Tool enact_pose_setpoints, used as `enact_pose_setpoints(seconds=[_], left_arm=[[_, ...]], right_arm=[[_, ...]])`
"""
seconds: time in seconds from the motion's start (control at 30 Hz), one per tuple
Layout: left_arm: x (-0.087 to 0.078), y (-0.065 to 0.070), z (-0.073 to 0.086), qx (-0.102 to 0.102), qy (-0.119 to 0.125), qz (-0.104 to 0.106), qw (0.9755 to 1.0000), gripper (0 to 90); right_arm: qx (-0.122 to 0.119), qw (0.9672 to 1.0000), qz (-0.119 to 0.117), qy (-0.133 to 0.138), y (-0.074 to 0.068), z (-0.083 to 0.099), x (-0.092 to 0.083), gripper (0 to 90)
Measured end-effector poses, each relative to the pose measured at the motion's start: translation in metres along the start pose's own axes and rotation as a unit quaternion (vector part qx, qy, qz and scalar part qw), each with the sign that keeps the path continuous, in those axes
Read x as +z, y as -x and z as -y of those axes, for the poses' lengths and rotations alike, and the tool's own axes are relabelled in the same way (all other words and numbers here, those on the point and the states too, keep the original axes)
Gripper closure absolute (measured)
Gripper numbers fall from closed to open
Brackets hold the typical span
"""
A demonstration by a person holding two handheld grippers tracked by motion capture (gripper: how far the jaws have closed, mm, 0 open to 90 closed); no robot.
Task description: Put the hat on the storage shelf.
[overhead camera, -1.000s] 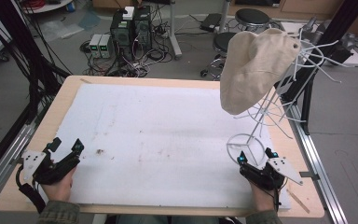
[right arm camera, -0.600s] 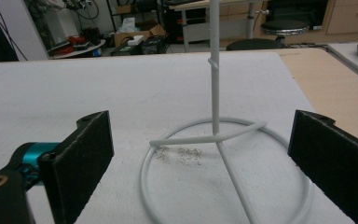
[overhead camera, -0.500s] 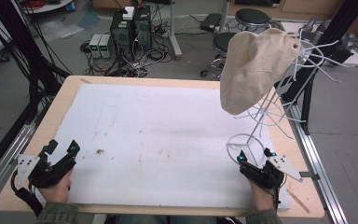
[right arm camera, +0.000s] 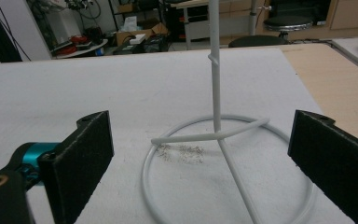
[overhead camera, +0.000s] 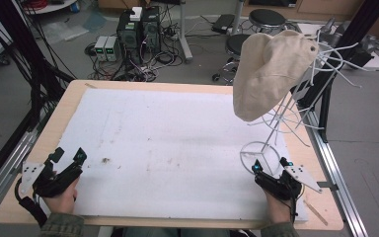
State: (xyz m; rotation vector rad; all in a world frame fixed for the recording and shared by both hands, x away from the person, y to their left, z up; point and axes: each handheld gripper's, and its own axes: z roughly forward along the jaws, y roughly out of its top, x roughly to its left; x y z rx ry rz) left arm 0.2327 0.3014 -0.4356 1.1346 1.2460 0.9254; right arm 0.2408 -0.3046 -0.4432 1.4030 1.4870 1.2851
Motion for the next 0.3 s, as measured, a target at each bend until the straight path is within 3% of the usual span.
enact_pose_setpoints(seconds=[0.07,0.2,0.3], left_arm=[[0.0004,-0.0003,0.0001,-0.004,-0.004,0.003,1.0,24.9],[0.0004,-0.0021,0.0002,-0.031,0.001,0.018,0.9993,25.2],[0.0002,-0.0027,0.0007,-0.03,-0.004,0.018,0.9994,25.2]], right_arm=[[0.001,1.0,0.0,-0.001,0.0002,0.0002,-0.0001,5.7],[0.001,1.0,-0.002,0.0,-0.0001,0.0002,0.0002,5.7],[0.005,1.0,-0.003,-0.001,-0.0006,0.0003,0.001,5.7]])
